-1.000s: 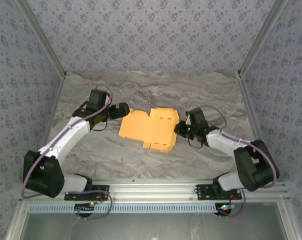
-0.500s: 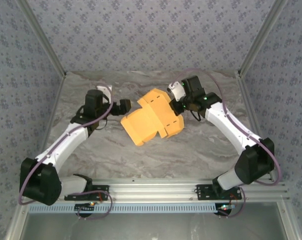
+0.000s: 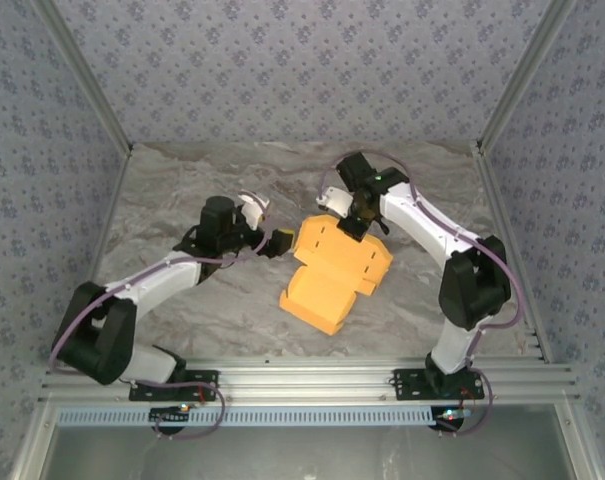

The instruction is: Fold the paper box

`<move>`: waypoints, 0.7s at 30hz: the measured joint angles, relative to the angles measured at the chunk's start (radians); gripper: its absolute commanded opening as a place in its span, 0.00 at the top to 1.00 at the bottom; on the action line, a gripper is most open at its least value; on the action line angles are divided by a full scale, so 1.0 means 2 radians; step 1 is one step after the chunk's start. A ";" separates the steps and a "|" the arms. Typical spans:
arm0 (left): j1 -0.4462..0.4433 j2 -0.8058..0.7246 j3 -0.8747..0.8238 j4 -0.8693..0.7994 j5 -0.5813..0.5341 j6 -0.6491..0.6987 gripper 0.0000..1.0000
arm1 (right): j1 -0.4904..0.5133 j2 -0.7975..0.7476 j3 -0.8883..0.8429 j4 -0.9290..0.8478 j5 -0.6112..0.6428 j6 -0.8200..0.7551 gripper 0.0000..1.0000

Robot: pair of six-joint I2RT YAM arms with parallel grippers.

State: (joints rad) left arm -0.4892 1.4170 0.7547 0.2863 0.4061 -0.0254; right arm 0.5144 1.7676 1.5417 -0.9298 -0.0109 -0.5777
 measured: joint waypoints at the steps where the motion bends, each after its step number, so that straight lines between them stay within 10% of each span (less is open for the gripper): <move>1: -0.003 0.011 0.001 0.003 -0.001 0.004 0.01 | 0.003 0.003 0.002 -0.002 0.000 -0.004 0.97; 9: -0.020 0.093 0.020 0.030 -0.017 0.007 0.02 | 0.014 0.017 0.006 -0.007 0.004 -0.019 0.96; 21: -0.022 0.154 0.023 0.105 0.008 -0.001 0.33 | 0.014 0.017 0.006 0.002 0.007 -0.020 0.92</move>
State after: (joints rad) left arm -0.5331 1.7260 0.8013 0.4973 0.4217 -0.0265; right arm 0.5430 1.8008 1.5528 -0.9257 0.0040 -0.6182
